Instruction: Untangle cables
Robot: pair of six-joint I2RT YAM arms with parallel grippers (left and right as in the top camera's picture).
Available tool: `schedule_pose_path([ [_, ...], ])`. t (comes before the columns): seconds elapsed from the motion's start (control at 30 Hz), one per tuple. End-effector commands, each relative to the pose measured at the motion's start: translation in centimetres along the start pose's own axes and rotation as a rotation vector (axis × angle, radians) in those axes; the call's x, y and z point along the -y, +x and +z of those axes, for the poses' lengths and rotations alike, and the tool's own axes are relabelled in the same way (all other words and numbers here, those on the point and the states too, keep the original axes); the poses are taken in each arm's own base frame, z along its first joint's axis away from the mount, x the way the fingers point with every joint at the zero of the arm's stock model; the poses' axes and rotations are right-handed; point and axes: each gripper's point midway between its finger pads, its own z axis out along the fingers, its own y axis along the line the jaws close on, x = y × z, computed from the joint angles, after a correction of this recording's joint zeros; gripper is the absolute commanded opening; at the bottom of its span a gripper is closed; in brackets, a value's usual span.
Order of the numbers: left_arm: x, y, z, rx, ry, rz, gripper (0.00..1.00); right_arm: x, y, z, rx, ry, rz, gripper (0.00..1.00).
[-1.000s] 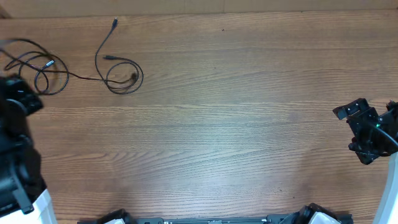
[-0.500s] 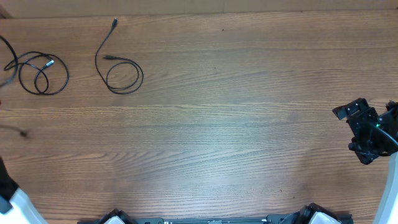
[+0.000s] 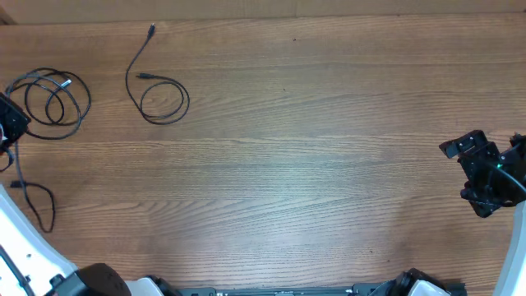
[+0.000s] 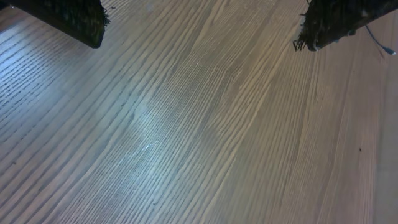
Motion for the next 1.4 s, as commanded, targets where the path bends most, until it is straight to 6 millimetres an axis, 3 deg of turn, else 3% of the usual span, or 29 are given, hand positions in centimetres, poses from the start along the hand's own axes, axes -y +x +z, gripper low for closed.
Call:
schedule_pose_path([
  [0.0,-3.6,0.3,1.5,-0.031,-0.18,-0.139,0.04,-0.1,-0.3,-0.1,0.009,-0.005,0.0,1.0],
  [0.17,-8.7,1.6,3.5,-0.088,-0.461,-0.254,0.04,-0.2,-0.4,-0.1,0.016,-0.009,-0.003,1.0],
  [0.37,-11.1,3.2,6.7,-0.155,-0.598,-0.391,0.05,-0.3,-0.6,-0.1,0.022,-0.012,-0.006,1.0],
  [0.67,-15.4,5.0,8.4,-0.147,-0.862,-0.482,0.05,-0.5,-0.9,-0.1,0.034,-0.019,-0.01,1.0],
  [0.73,-15.7,5.5,9.3,-0.144,-0.865,-0.487,0.15,-0.5,-1.1,-0.1,0.039,-0.022,-0.012,1.0],
  [0.83,-16.0,6.4,10.6,-0.154,-0.857,-0.49,0.55,-0.7,-1.3,-0.1,0.049,-0.028,-0.015,1.0],
  [0.87,-16.0,6.8,11.1,-0.159,-0.845,-0.493,0.71,-0.7,-1.4,-0.1,0.052,-0.029,-0.016,1.0],
  [0.9,-15.9,7.2,11.7,-0.172,-0.826,-0.493,1.0,-0.8,-1.5,-0.1,0.053,-0.031,-0.017,1.0],
  [1.03,-14.9,8.1,12.9,-0.218,-0.752,-0.499,0.99,-0.7,-1.5,0.3,0.04,-0.023,-0.012,1.0],
  [1.2,-9.1,7.1,15.8,-0.312,-0.343,-0.34,1.0,-0.4,-1.4,0.8,0.022,-0.012,-0.005,1.0],
  [1.37,-5.6,7.1,15.6,-0.35,-0.14,-0.296,0.99,0.0,-0.9,1.1,0.001,0.001,0.002,1.0],
])
